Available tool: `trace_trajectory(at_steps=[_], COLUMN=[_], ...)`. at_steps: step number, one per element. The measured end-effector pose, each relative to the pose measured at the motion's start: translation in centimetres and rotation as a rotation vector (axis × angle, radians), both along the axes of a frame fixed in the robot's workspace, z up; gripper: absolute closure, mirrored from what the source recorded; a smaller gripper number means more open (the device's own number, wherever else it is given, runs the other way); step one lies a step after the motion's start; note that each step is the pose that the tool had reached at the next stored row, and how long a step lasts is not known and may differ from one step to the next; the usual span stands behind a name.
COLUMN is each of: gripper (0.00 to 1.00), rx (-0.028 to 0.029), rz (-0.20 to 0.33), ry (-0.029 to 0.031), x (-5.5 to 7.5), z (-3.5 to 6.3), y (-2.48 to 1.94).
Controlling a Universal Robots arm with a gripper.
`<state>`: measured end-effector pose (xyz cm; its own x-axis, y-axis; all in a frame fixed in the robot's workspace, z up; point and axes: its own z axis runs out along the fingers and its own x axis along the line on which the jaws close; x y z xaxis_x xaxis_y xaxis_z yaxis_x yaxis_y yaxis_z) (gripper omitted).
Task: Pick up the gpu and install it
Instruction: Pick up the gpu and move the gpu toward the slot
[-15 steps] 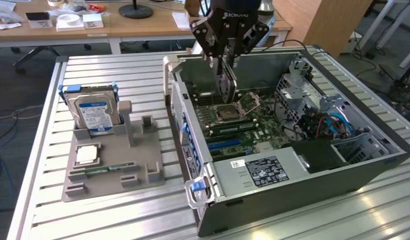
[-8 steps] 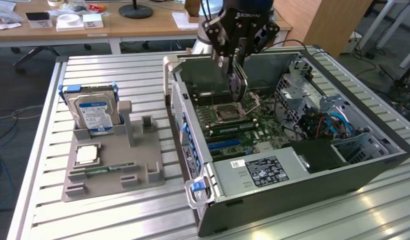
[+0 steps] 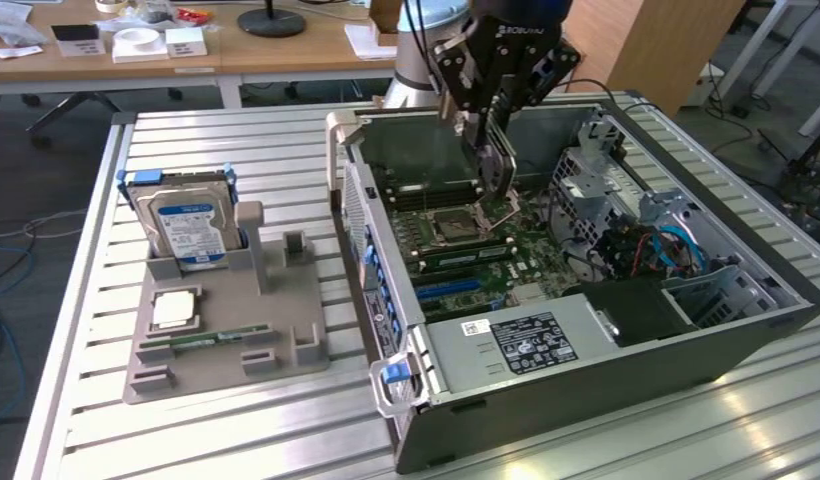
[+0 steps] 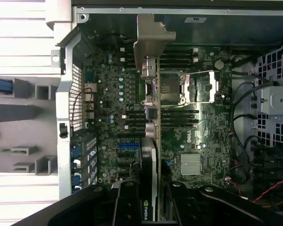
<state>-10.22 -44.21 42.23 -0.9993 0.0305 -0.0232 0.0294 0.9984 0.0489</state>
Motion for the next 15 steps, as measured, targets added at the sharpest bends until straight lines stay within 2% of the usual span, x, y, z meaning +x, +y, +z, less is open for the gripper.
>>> trace_trajectory(at_steps=[10, 15], gripper=[0.73, 0.73], rx=[-0.0001, -0.0001], rz=[0.000, 0.000], ry=[0.0001, 0.0000], x=[1.6, 1.8], z=[0.00, 0.00], y=[0.00, 0.00])
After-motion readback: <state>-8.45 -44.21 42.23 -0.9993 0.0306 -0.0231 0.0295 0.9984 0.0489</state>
